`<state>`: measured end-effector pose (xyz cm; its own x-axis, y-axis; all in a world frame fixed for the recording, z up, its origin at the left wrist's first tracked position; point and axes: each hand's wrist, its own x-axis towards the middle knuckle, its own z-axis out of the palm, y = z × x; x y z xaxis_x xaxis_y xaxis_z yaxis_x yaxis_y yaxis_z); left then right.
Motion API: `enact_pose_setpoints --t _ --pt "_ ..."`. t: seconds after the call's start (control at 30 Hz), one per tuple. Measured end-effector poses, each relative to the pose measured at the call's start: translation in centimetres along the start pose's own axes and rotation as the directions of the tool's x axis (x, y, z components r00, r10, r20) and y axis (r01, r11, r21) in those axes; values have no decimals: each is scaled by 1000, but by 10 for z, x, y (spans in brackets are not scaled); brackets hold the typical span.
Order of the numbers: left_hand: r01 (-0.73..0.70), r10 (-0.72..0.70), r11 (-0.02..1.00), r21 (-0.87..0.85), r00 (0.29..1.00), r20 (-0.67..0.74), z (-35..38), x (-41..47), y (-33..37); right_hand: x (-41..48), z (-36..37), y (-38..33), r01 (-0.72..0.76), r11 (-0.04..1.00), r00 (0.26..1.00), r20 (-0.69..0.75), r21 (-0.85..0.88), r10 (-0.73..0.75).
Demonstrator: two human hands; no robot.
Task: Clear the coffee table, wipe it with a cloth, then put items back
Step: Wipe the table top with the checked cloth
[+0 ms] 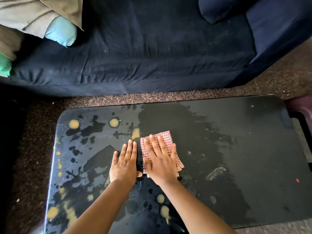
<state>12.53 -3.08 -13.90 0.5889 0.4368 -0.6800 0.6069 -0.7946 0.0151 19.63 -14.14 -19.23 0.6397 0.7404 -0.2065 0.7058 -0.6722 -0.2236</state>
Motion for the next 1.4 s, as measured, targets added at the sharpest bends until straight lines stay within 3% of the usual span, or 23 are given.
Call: enact_pose_setpoints --t 0.07,0.2,0.33,0.43,0.53,0.63,0.73,0.83,0.93,1.0,1.07,1.17,1.33,1.4 --pt "6 -6 1000 14 1000 6 -1 0 1 -4 -1 15 17 1000 1000 -9 -27 -17" --pt "11 -12 998 56 1000 12 -1 1 4 -19 -6 59 -145 988 989 -44 -56 142" --pt "19 -19 998 65 1000 0 1 2 5 -17 -2 24 -304 952 949 -73 38 306" --pt "17 -17 998 65 1000 2 0 2 5 -20 3 -2 -134 991 990 -33 10 135" --pt "18 -19 998 61 1000 14 -1 1 4 -29 2 25 -53 997 998 -27 -63 51" --pt "17 -19 997 80 1000 21 -1 1 4 -42 1 56 -194 978 980 -50 -78 191" --pt "11 -14 996 89 999 32 1 2 4 -43 2 43 -293 955 953 -89 -39 289" --pt "5 -8 997 83 1000 31 1 3 3 -42 7 1 -117 993 991 -72 -21 115" --pt "-6 2 996 94 999 44 0 1 0 -49 12 6 18 998 998 -63 -57 -22" --pt "-10 6 994 107 999 35 0 1 1 -58 12 32 -80 993 994 -77 -85 73" --pt "-11 8 993 115 999 31 1 2 0 -62 10 49 -264 962 962 -89 -64 258" --pt "-15 11 994 107 999 36 2 2 0 -59 10 29 -408 913 907 -118 -4 405" --pt "-24 20 995 95 999 37 2 2 -1 -65 18 -6 -40 998 997 -62 -41 38" --pt "-16 12 993 113 999 36 2 3 0 -71 18 19 -29 997 998 -62 -68 25"
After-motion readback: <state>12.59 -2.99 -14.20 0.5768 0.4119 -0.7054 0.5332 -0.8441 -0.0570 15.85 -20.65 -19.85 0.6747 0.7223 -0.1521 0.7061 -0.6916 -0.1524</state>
